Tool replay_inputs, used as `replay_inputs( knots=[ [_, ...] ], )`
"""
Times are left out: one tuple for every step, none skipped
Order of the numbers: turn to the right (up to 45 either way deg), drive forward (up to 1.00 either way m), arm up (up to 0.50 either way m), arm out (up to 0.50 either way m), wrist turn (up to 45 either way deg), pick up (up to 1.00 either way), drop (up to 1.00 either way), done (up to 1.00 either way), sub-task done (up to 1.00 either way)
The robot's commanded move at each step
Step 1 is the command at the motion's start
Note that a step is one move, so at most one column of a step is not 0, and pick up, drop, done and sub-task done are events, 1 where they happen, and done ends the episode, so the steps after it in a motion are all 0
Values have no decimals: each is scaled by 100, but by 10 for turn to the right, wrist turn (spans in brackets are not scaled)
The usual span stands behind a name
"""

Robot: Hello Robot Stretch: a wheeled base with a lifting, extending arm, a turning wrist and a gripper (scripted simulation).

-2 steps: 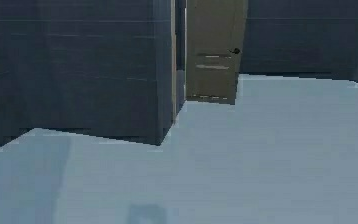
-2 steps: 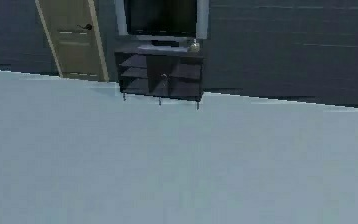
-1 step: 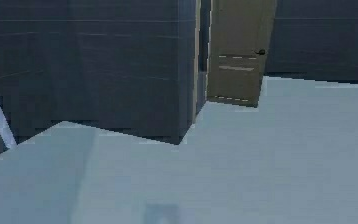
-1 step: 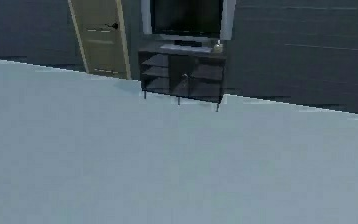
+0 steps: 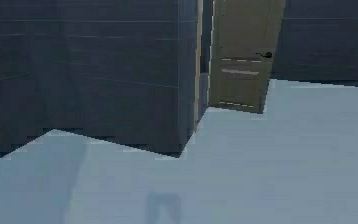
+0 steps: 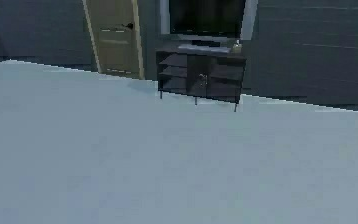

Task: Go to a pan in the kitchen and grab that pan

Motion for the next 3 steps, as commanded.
replay_inputs(
  knots=[
    [-210, 0, 0, 0, 0, 0, 0, 0, 0],
    [0, 15, 0, 0, 0, 0, 0, 0, 0],
    [-300, 0, 0, 0, 0, 0, 0, 0, 0]
  ],
)
